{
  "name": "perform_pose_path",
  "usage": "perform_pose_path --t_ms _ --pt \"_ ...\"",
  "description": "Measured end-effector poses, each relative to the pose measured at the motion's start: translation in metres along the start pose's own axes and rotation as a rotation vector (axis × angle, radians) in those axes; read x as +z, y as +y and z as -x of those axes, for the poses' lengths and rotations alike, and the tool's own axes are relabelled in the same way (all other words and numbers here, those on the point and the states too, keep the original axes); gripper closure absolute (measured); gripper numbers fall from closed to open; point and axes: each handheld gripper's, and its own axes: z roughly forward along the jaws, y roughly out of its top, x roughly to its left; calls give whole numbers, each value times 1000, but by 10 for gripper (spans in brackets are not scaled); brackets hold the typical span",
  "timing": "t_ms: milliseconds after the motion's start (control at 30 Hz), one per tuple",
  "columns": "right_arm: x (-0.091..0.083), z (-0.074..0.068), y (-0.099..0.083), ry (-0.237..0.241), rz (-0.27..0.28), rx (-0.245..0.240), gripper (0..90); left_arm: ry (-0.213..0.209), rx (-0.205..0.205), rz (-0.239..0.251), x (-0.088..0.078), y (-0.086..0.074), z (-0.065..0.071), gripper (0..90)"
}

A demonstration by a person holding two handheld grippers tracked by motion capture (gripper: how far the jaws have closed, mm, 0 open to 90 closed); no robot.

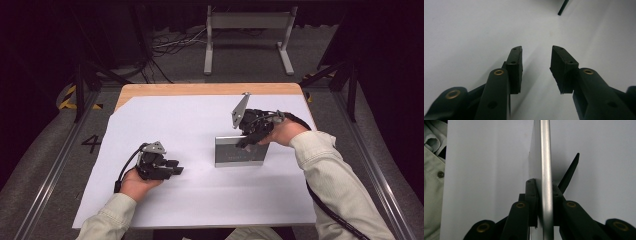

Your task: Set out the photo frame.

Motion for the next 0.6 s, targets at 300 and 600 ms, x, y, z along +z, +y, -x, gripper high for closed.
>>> perform_pose_path --t_ms 300,600 --pt "-9 8 -3 -67 54 100 625 3 -1 5 -1 -1 0 619" --pt "-25 10 -11 -153 118 106 543 -1 6 6 1 2 -1 618"
